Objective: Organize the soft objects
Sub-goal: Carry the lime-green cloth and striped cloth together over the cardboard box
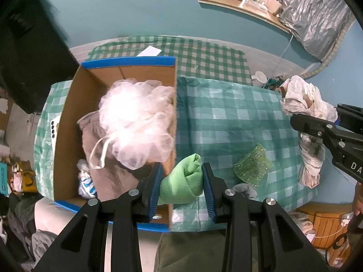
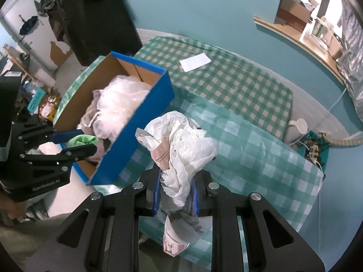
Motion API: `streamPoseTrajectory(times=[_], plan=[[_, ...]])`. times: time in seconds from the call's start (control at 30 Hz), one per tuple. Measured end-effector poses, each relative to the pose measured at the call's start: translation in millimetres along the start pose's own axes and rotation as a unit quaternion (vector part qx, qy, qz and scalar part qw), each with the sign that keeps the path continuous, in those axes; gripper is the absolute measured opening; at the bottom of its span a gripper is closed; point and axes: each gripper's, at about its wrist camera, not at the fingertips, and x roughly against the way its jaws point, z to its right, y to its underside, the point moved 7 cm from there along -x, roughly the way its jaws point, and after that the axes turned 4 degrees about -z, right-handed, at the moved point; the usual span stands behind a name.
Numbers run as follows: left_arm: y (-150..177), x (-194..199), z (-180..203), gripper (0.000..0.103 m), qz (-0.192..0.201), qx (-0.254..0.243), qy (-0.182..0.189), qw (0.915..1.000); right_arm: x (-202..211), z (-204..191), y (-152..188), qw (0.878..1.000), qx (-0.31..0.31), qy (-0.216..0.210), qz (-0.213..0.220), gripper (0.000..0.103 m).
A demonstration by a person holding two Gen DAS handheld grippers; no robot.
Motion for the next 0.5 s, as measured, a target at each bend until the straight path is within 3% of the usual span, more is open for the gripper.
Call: streamPoseTrajectory(times=[0.5], plan=[[2.5, 9.8, -57.1, 0.035, 0.01, 0.041, -0.013, 0.999, -13.2, -62.6, -42.4, 0.998, 0.049, -0.023, 0.002, 0.02]])
